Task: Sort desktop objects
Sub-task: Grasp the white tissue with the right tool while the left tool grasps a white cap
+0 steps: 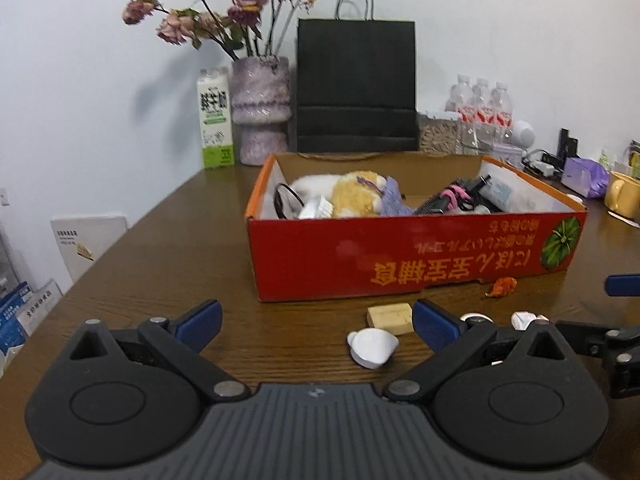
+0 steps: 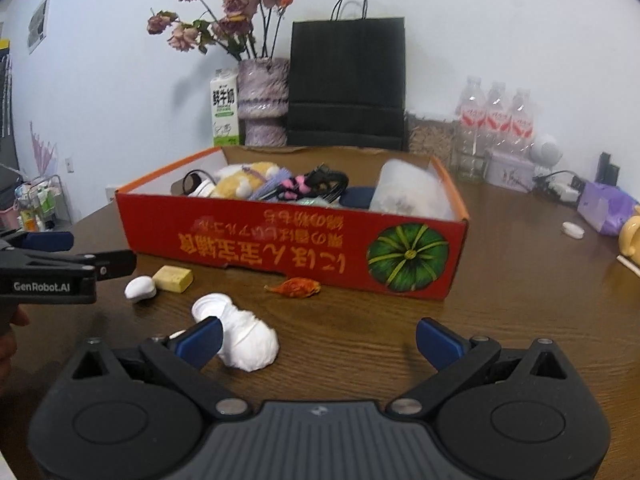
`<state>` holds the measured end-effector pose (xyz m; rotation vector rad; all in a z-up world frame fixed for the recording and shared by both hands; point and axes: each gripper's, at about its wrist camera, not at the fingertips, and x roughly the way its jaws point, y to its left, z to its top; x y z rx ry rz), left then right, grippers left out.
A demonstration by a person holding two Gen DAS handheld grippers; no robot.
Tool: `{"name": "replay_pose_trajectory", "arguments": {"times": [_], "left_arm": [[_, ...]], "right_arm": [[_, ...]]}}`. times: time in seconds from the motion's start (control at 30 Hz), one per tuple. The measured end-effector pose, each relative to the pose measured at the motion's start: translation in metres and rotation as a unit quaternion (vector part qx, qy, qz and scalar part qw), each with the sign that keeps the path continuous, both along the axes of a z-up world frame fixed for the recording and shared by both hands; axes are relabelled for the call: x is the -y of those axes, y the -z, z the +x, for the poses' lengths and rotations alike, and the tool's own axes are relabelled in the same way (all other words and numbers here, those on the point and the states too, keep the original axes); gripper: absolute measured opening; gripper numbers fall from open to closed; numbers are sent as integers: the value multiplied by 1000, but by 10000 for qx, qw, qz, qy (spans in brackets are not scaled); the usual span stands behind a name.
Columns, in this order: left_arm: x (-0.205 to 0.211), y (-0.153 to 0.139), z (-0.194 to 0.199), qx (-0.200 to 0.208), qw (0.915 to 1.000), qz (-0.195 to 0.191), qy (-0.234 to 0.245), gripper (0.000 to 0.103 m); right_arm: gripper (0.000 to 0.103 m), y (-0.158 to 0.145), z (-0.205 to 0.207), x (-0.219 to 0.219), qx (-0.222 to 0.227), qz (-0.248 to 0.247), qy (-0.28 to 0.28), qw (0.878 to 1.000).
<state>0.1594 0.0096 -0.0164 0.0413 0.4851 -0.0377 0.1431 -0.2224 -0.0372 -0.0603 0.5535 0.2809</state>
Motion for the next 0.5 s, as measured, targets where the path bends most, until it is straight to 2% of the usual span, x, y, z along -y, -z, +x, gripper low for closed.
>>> {"name": "replay_pose_trajectory", "arguments": {"times": [0.2, 0.3, 0.43, 0.5], "left_arm": [[5, 4, 8, -275, 9993, 21, 261, 103], [6, 6, 12, -407, 9986, -1, 339, 91], [9, 9, 17, -547, 9977, 31, 401, 71], [10, 10, 17, -575, 9973, 34, 462, 63]], "right_arm": [[102, 4, 7, -7, -221, 37, -100, 9997], [98, 6, 13, -11, -332, 22, -116, 9994], [96, 8, 19, -15, -453, 10, -140, 9989], [87, 9, 20, -16, -464, 13, -172, 9988]]}}
